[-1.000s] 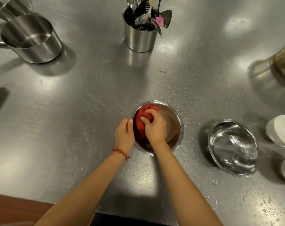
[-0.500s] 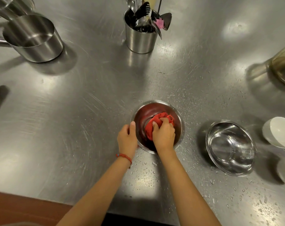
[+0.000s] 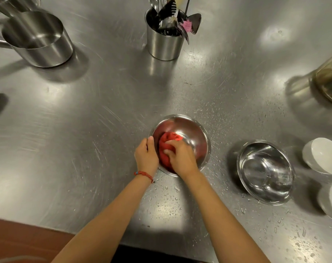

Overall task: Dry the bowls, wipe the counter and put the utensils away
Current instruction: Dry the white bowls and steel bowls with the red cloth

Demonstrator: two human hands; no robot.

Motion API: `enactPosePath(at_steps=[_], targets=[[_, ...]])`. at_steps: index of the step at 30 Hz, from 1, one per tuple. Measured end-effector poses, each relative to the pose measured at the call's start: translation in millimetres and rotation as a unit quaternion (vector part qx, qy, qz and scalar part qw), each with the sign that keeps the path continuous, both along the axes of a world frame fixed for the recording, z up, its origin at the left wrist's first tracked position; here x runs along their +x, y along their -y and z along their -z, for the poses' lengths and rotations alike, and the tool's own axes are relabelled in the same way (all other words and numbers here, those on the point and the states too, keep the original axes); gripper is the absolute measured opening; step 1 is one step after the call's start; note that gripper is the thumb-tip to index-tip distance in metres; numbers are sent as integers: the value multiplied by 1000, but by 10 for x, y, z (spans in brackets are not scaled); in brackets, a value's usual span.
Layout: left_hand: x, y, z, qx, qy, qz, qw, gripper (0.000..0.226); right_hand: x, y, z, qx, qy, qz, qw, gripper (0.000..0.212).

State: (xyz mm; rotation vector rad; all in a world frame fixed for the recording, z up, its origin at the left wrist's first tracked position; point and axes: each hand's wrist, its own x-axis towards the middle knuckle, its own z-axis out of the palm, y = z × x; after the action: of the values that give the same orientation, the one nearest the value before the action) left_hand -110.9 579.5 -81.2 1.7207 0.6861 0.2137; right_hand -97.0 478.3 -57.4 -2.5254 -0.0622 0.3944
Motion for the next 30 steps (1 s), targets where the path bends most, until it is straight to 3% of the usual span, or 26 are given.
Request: enactPosePath(at_steps=[4,6,11,14,16,19,21,25,30], targets=[[-5,-13,12,-12,-12,5,1000,33,-15,-121,-87,192,-58,59,978,23],[-6,-10,21,-18,-11,6,1000,32,-47,-110,-128,223,-68,53,971,24],[43,-133,21,4,3,15,1000,44,82,243,-227,9,-110,-144,983,25],[39,-116,10,-5,9,6,1000,47,138,388,-263,-57,-112,-152,980,26],[46,-76,-3,4,10,-6,1000,48,69,316,-267,-13,-118,-126,985,27],[55,-51,-36,14,22,-3,1000,49,-98,113,-285,159,-126,-57,978,26],[49,-62,-41,11,20,2,1000,48,-183,90,-305,186,-104,-47,976,27],[57,-133,-29,-21,9,1,1000,48,-210,371,-317,35,-33,-108,993,28],[7,-130,-19,-16,25,40,999,46,-204,636,-281,-101,108,-11,989,30]])
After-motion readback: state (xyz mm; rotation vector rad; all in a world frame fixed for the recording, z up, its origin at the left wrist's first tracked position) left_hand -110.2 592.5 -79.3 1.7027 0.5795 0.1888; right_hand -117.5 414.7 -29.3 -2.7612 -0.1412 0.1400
